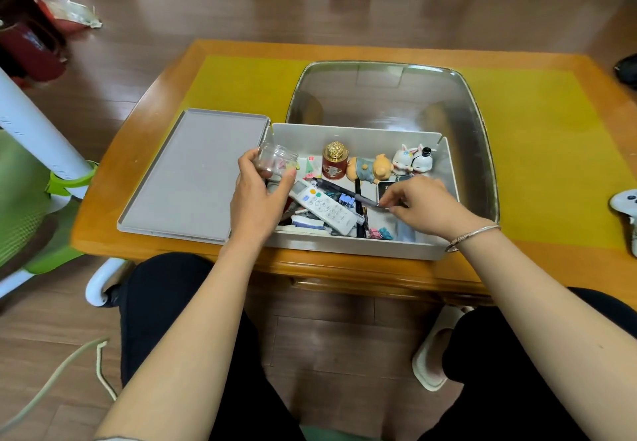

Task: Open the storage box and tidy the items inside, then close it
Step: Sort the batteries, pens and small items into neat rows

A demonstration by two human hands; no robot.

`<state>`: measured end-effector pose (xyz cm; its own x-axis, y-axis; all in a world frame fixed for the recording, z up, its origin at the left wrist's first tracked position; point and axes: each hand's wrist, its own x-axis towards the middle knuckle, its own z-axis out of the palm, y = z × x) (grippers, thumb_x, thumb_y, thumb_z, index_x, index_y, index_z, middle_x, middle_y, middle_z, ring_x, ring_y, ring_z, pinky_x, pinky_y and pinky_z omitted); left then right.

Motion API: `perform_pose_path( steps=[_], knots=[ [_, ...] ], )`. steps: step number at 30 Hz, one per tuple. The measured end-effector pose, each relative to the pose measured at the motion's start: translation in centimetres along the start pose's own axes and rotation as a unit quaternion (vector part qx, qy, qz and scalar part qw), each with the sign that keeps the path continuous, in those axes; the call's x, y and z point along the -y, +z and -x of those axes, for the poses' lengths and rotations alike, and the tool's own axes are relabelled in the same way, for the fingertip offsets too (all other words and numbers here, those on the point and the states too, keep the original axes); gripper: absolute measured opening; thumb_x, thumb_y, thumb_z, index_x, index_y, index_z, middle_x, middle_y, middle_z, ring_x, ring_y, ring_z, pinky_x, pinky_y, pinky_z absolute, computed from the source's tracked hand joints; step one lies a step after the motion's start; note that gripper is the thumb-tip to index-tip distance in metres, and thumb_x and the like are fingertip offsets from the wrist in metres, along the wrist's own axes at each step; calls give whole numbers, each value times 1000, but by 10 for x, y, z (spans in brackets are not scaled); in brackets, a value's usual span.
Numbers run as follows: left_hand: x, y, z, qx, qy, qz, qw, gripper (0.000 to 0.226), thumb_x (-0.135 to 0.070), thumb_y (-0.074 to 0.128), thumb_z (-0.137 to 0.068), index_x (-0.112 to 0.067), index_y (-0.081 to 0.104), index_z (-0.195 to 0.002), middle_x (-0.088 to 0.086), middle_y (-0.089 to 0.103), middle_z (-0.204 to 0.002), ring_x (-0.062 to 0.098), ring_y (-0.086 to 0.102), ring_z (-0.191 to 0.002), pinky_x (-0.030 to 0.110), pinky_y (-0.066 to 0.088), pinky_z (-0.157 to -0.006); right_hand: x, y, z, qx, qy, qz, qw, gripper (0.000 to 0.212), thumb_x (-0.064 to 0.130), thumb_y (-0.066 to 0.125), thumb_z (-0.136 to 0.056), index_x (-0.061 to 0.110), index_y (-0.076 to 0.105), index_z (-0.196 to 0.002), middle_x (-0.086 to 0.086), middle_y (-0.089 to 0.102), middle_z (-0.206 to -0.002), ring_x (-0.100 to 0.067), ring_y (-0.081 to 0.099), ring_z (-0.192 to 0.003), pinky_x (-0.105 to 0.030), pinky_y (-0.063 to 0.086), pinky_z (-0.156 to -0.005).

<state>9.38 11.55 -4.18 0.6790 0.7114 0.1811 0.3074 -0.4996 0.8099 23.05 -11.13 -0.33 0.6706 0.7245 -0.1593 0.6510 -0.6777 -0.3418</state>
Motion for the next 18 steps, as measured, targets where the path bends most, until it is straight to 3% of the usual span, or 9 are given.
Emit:
perform_pose_path(
  steps=[5, 12, 15, 18],
  knots=[
    [1, -1, 0, -4, 0, -8, 1000, 63, -59, 57, -83, -28, 30, -131, -5, 55, -127, 4, 49, -99, 27, 41, -75, 1, 7, 0, 67, -40, 148, 986, 25, 25, 63, -84, 35, 66, -106, 15, 67, -100, -15, 50, -104, -32, 27, -81],
    [0, 0, 0, -4, 0, -17, 1000, 64, -59, 58, -83, -27, 31, -132, -3, 55, -127, 5, 50, -98, 28, 43, -75, 10, 15, -9, 103, -77, 156, 979, 22, 35, 63, -86, 35, 66, -107, 14, 68, -96, -14, 55, -100, -29, 26, -80],
    [0, -1, 0, -7, -2, -15, 1000, 64, -59, 58, -83, -27, 31, -131, -4, 55, -126, 6, 50, -96, 27, 42, -73, 16, 19, -13, 107, -82, 147, 980, 18, 32, 64, -86, 29, 68, -104, 8, 70, -98, -15, 61, -97, -26, 38, -78],
    [-1, 0, 0, -5, 1, -20, 1000, 63, -57, 59, -84, -25, 31, -131, -3, 56, -125, 6, 50, -95, 23, 40, -69, 21, 21, -14, 123, -80, 115, 982, 15, 11, 61, -83, 20, 71, -88, 4, 71, -91, -16, 63, -88, -26, 48, -73]
  ],
)
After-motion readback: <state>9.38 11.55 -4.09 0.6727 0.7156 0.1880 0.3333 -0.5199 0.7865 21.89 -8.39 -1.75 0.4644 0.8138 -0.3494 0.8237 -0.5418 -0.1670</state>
